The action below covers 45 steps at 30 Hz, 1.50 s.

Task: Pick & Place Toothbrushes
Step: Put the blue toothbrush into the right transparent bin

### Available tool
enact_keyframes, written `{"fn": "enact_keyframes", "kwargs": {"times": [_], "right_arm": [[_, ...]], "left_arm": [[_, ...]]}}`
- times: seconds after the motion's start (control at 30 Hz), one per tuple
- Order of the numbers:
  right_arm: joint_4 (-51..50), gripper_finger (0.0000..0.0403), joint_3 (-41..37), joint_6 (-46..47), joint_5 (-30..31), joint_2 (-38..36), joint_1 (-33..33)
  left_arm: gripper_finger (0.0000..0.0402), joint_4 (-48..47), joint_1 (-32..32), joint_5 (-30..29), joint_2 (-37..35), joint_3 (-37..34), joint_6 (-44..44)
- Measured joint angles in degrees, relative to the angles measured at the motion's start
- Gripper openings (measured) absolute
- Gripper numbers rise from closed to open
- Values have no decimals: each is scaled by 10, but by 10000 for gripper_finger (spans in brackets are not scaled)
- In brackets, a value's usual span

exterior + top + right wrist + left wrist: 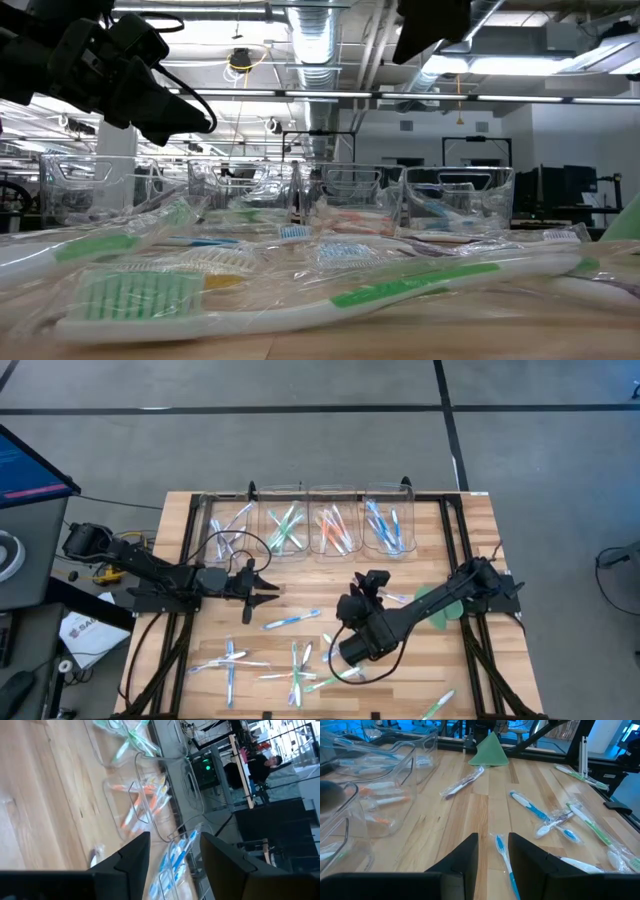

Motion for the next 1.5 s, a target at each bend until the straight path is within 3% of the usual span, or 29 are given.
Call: {"fn": "enact_keyframes", "kwargs": {"times": [0.33,0.57,0.73,0.93,1.07,1.17,1.33,1.5], "right_arm": [[0,166,0,8,2,-4,31],[0,166,-26,53,28,-54,69],[1,164,-128,133,61,-130,94],[3,163,-305,281,66,-264,111],[59,163,-419,331,67,-347,118],[138,163,-478,304,63,-398,128],[304,163,-526,170,47,-456,155],[487,163,-548,3,-44,-480,173]], "left_arm": [[99,3,0,0,0,0,0],[99,4,0,0,0,0,0],[99,5,0,0,0,0,0],[99,6,0,0,0,0,0],[99,6,0,0,0,0,0],[99,6,0,0,0,0,0],[99,6,0,0,0,0,0],[99,7,0,0,0,0,0]]}}
